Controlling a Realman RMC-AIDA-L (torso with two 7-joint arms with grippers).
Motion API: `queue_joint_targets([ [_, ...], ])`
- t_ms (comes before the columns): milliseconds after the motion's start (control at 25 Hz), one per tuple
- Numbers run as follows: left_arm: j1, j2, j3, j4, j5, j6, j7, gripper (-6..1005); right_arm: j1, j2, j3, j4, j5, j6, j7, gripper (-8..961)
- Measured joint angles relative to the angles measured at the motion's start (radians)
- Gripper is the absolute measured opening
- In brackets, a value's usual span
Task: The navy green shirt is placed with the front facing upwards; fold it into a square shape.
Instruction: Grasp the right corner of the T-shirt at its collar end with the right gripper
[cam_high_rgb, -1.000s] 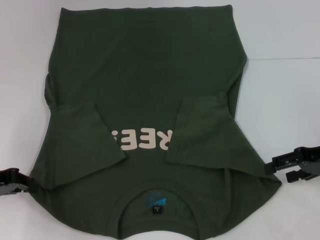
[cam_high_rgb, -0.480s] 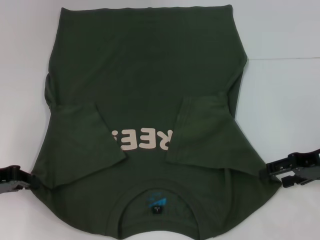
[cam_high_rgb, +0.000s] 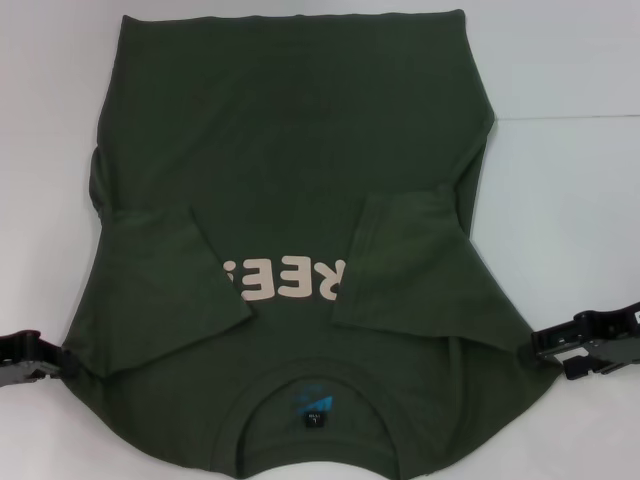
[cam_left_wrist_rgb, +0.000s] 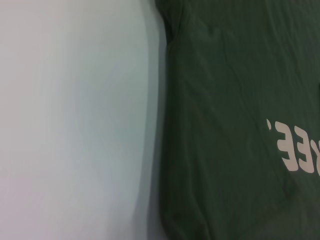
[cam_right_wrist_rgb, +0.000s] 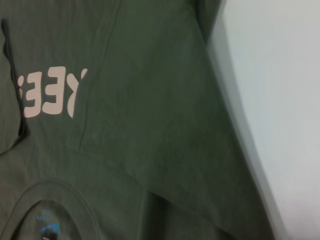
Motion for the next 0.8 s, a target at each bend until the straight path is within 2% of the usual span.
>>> queue_joint_targets([
  [800, 0.001, 0.000, 0.000, 0.003, 0.000, 0.000, 0.001, 38, 0.008, 0.019, -0.006, 0.008, -0.004, 0.022, -0.003, 895],
])
